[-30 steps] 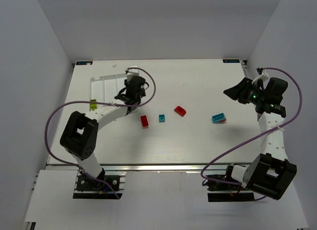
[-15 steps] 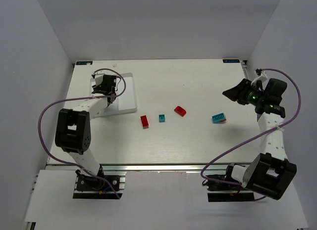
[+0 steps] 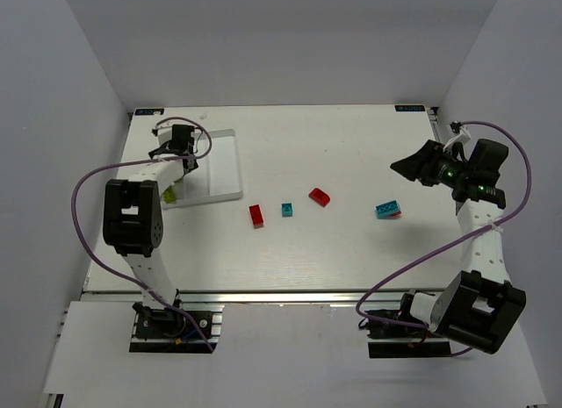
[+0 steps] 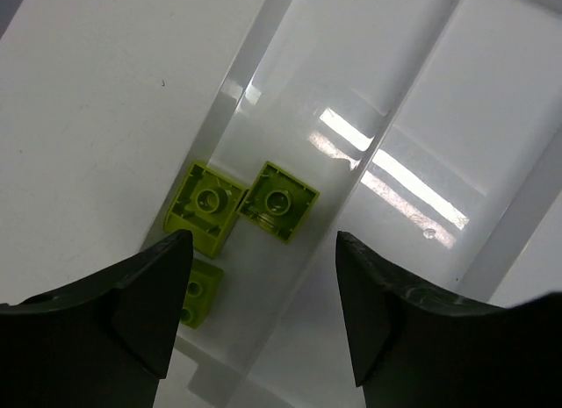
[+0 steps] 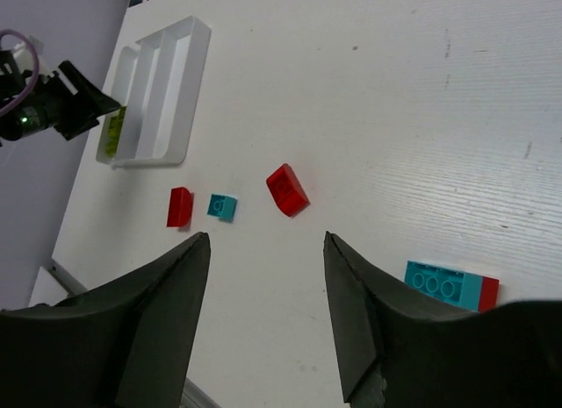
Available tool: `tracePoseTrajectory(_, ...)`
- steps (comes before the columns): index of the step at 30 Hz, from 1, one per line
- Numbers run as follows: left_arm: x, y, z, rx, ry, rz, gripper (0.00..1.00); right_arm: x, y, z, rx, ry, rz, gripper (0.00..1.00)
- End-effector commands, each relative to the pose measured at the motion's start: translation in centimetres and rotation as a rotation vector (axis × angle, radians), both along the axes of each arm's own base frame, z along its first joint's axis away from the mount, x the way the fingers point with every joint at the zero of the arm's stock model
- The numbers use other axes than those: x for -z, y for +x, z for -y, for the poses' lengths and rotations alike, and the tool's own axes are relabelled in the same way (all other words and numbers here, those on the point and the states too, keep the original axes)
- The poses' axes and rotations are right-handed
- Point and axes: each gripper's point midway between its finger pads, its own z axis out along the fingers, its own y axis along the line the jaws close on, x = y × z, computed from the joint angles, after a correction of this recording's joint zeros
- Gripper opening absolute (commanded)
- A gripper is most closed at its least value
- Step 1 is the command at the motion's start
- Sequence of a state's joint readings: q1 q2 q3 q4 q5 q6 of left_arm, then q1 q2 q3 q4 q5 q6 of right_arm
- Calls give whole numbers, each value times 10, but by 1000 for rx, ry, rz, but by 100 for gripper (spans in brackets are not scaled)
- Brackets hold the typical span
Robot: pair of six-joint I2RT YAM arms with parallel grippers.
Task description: Sort the legos into containers by color
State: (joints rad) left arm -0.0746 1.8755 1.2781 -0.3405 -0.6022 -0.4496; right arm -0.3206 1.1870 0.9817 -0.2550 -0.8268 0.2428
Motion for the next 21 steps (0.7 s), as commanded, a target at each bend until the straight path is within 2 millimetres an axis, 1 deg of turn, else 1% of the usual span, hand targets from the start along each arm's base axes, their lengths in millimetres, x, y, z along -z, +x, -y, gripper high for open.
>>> tracePoseTrajectory(1, -32, 8, -1, 3, -29, 79, 76, -5, -6, -13, -130, 9, 68, 63)
tracePoseTrajectory(2, -42, 9, 3, 21, -50, 105, 75, -5, -8, -17, -165, 11, 84, 66)
tracePoseTrajectory(3, -47, 9, 6, 34, -67, 121, 66, -6, -10, -21, -206, -1, 116, 66)
tracePoseTrajectory(4, -51, 9, 11, 51, -92, 140, 54, -7, -18, -32, -284, 21, 136, 63)
tracePoseTrajectory(5, -71, 7, 16, 74, -121, 197, 35, -6, -20, -36, -313, 22, 142, 52)
tracePoseTrajectory(6, -78, 8, 37, 149, -190, 226, 5, -1, -23, -39, -343, 4, 144, 44)
tracePoseTrajectory(7, -74, 2, 46, 190, -230, 246, 0, -3, -24, -51, -391, -24, 164, 33)
tracePoseTrajectory(8, -77, -2, 62, 251, -277, 263, 0, 0, -24, -55, -407, -48, 167, 17)
tracePoseTrajectory(9, -91, -8, 91, 365, -398, 292, 0, 8, -20, -55, -401, -82, 148, 12)
tracePoseTrajectory(10, -92, -14, 105, 416, -465, 290, 0, 14, -24, -65, -441, -110, 144, 8)
tracePoseTrajectory(11, -84, -28, 126, 478, -547, 236, 6, 18, -23, -73, -468, -134, 136, 7)
tracePoseTrajectory(12, -81, -41, 151, 551, -672, 187, 13, 27, -21, -80, -473, -177, 116, 8)
tracePoseTrajectory(13, -74, -56, 164, 574, -730, 125, 35, 31, -20, -82, -474, -203, 108, 17)
tracePoseTrajectory(14, -62, -71, 174, 594, -778, 74, 43, 36, -19, -89, -487, -234, 102, 26)
tracePoseTrajectory(15, -60, -84, 187, 619, -815, 46, 50, 45, -15, -93, -472, -298, 82, 36)
tracePoseTrajectory(16, -55, -98, 194, 632, -844, 8, 58, 49, -12, -94, -462, -330, 74, 52)
tracePoseTrajectory(17, -44, -113, 199, 638, -859, -29, 63, 58, -12, -105, -482, -360, 56, 63)
tracePoseTrajectory(18, -43, -124, 209, 663, -884, -49, 66, 68, -5, -100, -445, -420, 28, 73)
tracePoseTrajectory(19, -48, -134, 215, 681, -911, -56, 67, 73, -3, -101, -441, -441, 8, 80)
tracePoseTrajectory(20, -47, -140, 219, 687, -912, -66, 72, 85, -3, -105, -455, -460, -36, 89)
tracePoseTrajectory(21, -40, -153, 229, 690, -919, -99, 73, 89, 0, -107, -451, -489, -46, 89)
